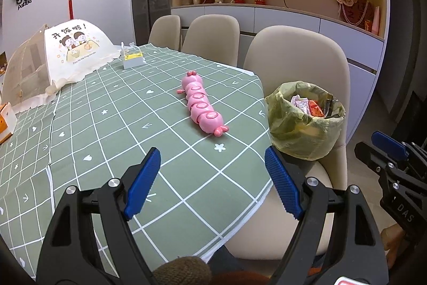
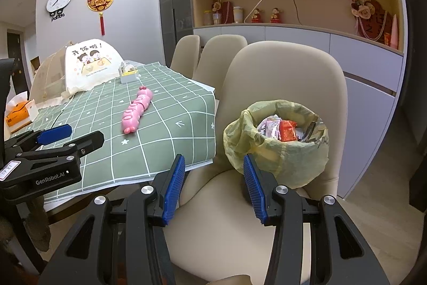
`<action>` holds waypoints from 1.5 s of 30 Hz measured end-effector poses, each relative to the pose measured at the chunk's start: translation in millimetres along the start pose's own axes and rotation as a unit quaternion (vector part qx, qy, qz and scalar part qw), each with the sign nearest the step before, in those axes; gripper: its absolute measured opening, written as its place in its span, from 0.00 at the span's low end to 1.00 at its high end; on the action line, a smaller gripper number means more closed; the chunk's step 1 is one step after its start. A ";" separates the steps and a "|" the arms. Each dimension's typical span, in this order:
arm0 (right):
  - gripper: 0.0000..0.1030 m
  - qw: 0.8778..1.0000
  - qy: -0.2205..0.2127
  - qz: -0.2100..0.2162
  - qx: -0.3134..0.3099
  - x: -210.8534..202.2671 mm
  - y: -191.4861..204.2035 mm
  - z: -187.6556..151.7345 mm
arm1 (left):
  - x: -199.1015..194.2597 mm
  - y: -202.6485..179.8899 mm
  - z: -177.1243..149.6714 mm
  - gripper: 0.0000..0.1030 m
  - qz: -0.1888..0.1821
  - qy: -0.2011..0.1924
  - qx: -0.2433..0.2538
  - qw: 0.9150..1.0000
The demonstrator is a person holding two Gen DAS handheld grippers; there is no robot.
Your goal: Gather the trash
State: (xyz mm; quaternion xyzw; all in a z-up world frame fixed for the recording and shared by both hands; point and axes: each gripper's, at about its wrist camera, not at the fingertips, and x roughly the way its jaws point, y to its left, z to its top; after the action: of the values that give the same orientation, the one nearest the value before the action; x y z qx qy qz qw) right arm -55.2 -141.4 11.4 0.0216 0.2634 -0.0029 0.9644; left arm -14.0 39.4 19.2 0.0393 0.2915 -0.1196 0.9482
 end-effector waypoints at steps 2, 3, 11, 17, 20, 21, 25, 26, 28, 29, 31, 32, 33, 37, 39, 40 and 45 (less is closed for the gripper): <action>0.42 1.000 0.000 0.000 -0.001 0.2 0.4 0.0 | -0.3 -0.7 0.1 0.74 -0.001 -0.001 0.002 1.000; 0.42 1.000 0.000 -0.001 -0.001 0.3 0.7 -0.1 | -0.5 -0.9 -0.1 0.74 -0.001 -0.001 0.003 1.000; 0.42 1.000 0.002 0.001 -0.005 2.4 1.0 -0.3 | -0.2 -1.7 -0.7 0.74 -0.002 0.002 0.005 1.000; 0.42 1.000 0.001 0.001 -0.005 2.7 0.7 -0.3 | 0.1 -2.0 -0.8 0.74 -0.002 0.002 0.007 1.000; 0.42 1.000 0.001 0.002 -0.005 2.6 0.4 -0.2 | -0.3 -2.3 -0.8 0.74 -0.002 0.001 0.007 1.000; 0.42 1.000 0.001 0.001 -0.005 2.7 0.5 -0.3 | -0.2 -2.1 -0.3 0.74 -0.003 0.001 0.008 1.000; 0.42 1.000 0.001 0.001 -0.005 2.5 0.8 -0.5 | -0.5 -2.4 -0.3 0.74 -0.003 0.001 0.008 1.000; 0.42 1.000 0.002 0.001 -0.005 2.4 0.9 -0.4 | -0.4 -2.8 -0.3 0.74 -0.003 0.001 0.008 1.000; 0.42 1.000 0.001 0.001 -0.005 2.4 0.9 -0.5 | -0.8 -2.5 -0.2 0.74 -0.003 0.000 0.009 1.000; 0.42 1.000 0.002 0.001 -0.005 2.5 1.1 -0.5 | -1.1 -2.8 -0.2 0.74 -0.003 -0.002 0.010 1.000; 0.42 1.000 0.002 0.000 -0.005 2.4 1.2 -0.9 | -1.2 -2.5 -0.1 0.74 -0.005 -0.002 0.011 1.000; 0.42 1.000 0.002 -0.001 -0.005 1.7 1.1 -1.3 | -1.4 -2.1 -0.4 0.74 -0.004 -0.002 0.011 1.000; 0.42 1.000 0.001 -0.001 -0.005 0.9 0.8 -1.5 | -1.2 -2.2 -0.4 0.74 -0.005 -0.002 0.011 1.000; 0.42 1.000 0.000 -0.001 -0.005 -1.6 0.1 -2.0 | -1.4 -2.1 -0.9 0.74 -0.005 0.001 0.012 1.000; 0.42 1.000 0.000 -0.001 -0.005 -1.9 0.0 -2.3 | -1.7 -1.9 -0.8 0.74 -0.005 0.000 0.012 1.000; 0.42 1.000 0.000 -0.001 -0.004 -1.3 -0.2 -2.0 | -1.7 -2.1 -0.9 0.74 -0.005 0.000 0.012 1.000; 0.42 1.000 0.001 -0.001 -0.004 -1.6 -0.2 -2.1 | -0.4 -1.9 -1.0 0.74 -0.006 0.001 0.013 1.000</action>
State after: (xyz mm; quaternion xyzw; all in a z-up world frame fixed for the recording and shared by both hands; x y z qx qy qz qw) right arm -57.7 -141.5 10.4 0.0177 0.2643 -0.0028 0.9643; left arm -15.3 37.8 18.7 0.0503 0.2909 -0.1295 0.9466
